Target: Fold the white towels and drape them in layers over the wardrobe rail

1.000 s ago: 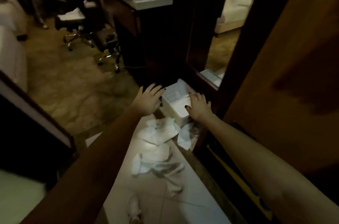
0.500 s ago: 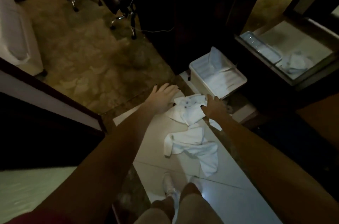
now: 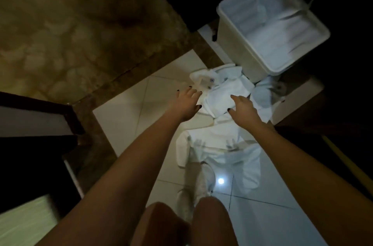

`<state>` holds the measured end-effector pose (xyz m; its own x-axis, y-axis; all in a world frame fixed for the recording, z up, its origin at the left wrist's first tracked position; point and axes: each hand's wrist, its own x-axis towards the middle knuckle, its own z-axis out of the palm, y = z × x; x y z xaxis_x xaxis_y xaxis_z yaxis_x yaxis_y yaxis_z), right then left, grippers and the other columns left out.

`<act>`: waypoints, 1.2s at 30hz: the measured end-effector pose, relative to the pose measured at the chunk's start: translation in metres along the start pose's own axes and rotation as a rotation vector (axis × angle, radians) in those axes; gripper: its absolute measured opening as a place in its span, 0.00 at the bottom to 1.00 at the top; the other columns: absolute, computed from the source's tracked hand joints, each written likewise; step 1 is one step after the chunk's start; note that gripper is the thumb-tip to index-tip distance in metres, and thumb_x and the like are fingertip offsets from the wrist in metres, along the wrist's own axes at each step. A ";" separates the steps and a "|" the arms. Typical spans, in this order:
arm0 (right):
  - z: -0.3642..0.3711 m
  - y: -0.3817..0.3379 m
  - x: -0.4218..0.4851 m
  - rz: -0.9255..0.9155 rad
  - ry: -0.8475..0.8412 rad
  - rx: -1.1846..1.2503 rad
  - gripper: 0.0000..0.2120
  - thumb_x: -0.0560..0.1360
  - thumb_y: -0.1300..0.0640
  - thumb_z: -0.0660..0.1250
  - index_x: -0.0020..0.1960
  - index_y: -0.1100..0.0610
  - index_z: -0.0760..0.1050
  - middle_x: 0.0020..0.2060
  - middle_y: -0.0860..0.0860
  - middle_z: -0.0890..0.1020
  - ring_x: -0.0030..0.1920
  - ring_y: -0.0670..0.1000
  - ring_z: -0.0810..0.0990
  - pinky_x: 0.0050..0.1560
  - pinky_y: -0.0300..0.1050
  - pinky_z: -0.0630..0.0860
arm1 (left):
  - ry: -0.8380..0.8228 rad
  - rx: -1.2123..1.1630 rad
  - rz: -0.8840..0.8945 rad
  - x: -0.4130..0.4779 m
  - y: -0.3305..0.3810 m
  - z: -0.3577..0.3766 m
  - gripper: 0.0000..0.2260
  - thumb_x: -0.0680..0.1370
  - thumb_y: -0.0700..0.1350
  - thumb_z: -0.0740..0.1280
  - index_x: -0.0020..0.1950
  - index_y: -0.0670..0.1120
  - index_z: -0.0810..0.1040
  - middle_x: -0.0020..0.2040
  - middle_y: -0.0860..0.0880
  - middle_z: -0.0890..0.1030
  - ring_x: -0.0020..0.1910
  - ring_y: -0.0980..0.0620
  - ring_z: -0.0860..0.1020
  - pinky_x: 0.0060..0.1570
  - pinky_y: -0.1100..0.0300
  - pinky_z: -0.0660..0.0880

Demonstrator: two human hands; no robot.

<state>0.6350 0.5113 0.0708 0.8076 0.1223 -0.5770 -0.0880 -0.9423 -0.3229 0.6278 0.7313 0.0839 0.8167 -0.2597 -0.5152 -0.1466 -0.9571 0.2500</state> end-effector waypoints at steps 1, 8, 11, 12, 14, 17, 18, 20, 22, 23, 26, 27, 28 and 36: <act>0.021 0.006 0.023 -0.020 -0.001 -0.012 0.27 0.80 0.54 0.63 0.76 0.58 0.60 0.70 0.62 0.68 0.69 0.63 0.67 0.67 0.56 0.66 | 0.011 -0.022 -0.008 0.022 -0.009 0.029 0.25 0.83 0.52 0.57 0.78 0.46 0.57 0.77 0.45 0.60 0.77 0.45 0.53 0.74 0.43 0.54; 0.165 0.046 0.159 0.014 -0.019 0.046 0.26 0.80 0.54 0.62 0.76 0.60 0.61 0.66 0.65 0.70 0.65 0.65 0.69 0.65 0.55 0.68 | 0.076 -0.071 0.006 0.152 -0.062 0.195 0.22 0.82 0.50 0.59 0.75 0.45 0.62 0.72 0.42 0.68 0.72 0.42 0.64 0.65 0.48 0.66; 0.225 0.066 0.192 -0.004 0.012 -0.018 0.25 0.80 0.51 0.62 0.74 0.59 0.63 0.64 0.63 0.72 0.63 0.64 0.70 0.63 0.56 0.70 | 0.193 -0.070 0.098 0.194 -0.076 0.253 0.23 0.80 0.46 0.63 0.75 0.46 0.64 0.74 0.43 0.66 0.71 0.42 0.65 0.65 0.47 0.67; 0.241 0.073 0.199 -0.011 0.053 -0.051 0.25 0.80 0.50 0.62 0.74 0.59 0.64 0.63 0.63 0.72 0.63 0.63 0.71 0.61 0.55 0.70 | 0.246 -0.082 0.152 0.206 -0.077 0.268 0.24 0.79 0.45 0.65 0.75 0.46 0.66 0.74 0.43 0.67 0.71 0.41 0.66 0.66 0.45 0.68; 0.264 0.088 0.214 0.018 0.157 -0.074 0.23 0.80 0.50 0.62 0.71 0.60 0.66 0.61 0.62 0.73 0.61 0.62 0.72 0.59 0.55 0.70 | 0.303 -0.043 0.235 0.232 -0.079 0.286 0.25 0.77 0.42 0.68 0.74 0.50 0.68 0.74 0.44 0.67 0.72 0.40 0.66 0.66 0.43 0.67; 0.280 0.106 0.231 0.058 0.264 -0.106 0.16 0.80 0.54 0.60 0.63 0.62 0.73 0.56 0.62 0.75 0.57 0.61 0.73 0.56 0.54 0.71 | 0.300 0.042 0.323 0.266 -0.081 0.286 0.22 0.76 0.45 0.69 0.70 0.54 0.72 0.74 0.47 0.67 0.72 0.42 0.65 0.68 0.44 0.66; 0.282 0.111 0.237 0.045 0.298 -0.080 0.14 0.80 0.56 0.59 0.60 0.63 0.75 0.54 0.62 0.76 0.55 0.61 0.73 0.54 0.53 0.71 | 0.310 0.039 0.352 0.275 -0.082 0.285 0.19 0.76 0.46 0.70 0.66 0.54 0.76 0.73 0.47 0.70 0.70 0.42 0.68 0.66 0.45 0.68; 0.282 0.117 0.242 -0.003 0.326 0.065 0.12 0.80 0.60 0.58 0.53 0.66 0.77 0.49 0.62 0.78 0.52 0.60 0.74 0.50 0.51 0.69 | 0.363 0.013 0.376 0.286 -0.086 0.286 0.12 0.73 0.46 0.72 0.57 0.51 0.82 0.67 0.46 0.75 0.64 0.42 0.72 0.58 0.46 0.73; 0.276 0.121 0.237 -0.037 0.301 0.206 0.13 0.81 0.60 0.58 0.47 0.66 0.78 0.44 0.61 0.78 0.47 0.58 0.75 0.46 0.49 0.68 | 0.397 -0.014 0.384 0.284 -0.085 0.284 0.07 0.72 0.45 0.73 0.49 0.50 0.84 0.62 0.46 0.77 0.60 0.43 0.74 0.54 0.48 0.74; 0.271 0.122 0.231 -0.043 0.288 0.245 0.13 0.81 0.60 0.59 0.44 0.66 0.77 0.42 0.60 0.77 0.45 0.57 0.75 0.43 0.49 0.67 | 0.393 -0.013 0.388 0.281 -0.082 0.282 0.05 0.72 0.45 0.73 0.48 0.49 0.84 0.60 0.46 0.77 0.59 0.44 0.74 0.54 0.48 0.75; 0.251 0.118 0.201 -0.088 0.296 0.269 0.13 0.81 0.60 0.60 0.37 0.61 0.72 0.36 0.55 0.73 0.40 0.53 0.70 0.38 0.43 0.57 | 0.314 -0.031 0.355 0.257 -0.067 0.269 0.04 0.75 0.44 0.71 0.49 0.47 0.84 0.57 0.47 0.78 0.56 0.46 0.74 0.51 0.48 0.75; 0.243 0.114 0.188 -0.104 0.306 0.274 0.14 0.81 0.61 0.61 0.37 0.60 0.71 0.36 0.55 0.72 0.39 0.52 0.69 0.38 0.42 0.55 | 0.291 -0.072 0.329 0.244 -0.061 0.262 0.05 0.76 0.44 0.70 0.50 0.46 0.83 0.57 0.47 0.78 0.55 0.45 0.74 0.50 0.49 0.76; 0.234 0.110 0.174 -0.107 0.310 0.274 0.14 0.81 0.61 0.61 0.36 0.61 0.71 0.35 0.57 0.73 0.39 0.52 0.69 0.38 0.42 0.55 | 0.274 -0.121 0.296 0.230 -0.053 0.252 0.06 0.77 0.44 0.69 0.51 0.46 0.83 0.57 0.47 0.78 0.54 0.45 0.74 0.48 0.51 0.75; 0.103 0.062 0.048 -0.036 0.342 0.266 0.11 0.81 0.61 0.58 0.40 0.59 0.66 0.38 0.61 0.75 0.39 0.57 0.74 0.38 0.48 0.66 | 0.106 -0.349 0.175 0.103 0.019 0.117 0.07 0.80 0.47 0.63 0.54 0.48 0.79 0.50 0.47 0.82 0.48 0.47 0.77 0.44 0.53 0.73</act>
<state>0.6083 0.4913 -0.0543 0.9557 0.0010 -0.2942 -0.1673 -0.8207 -0.5463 0.6436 0.6715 -0.0600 0.8518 -0.3829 -0.3576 -0.1051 -0.7935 0.5995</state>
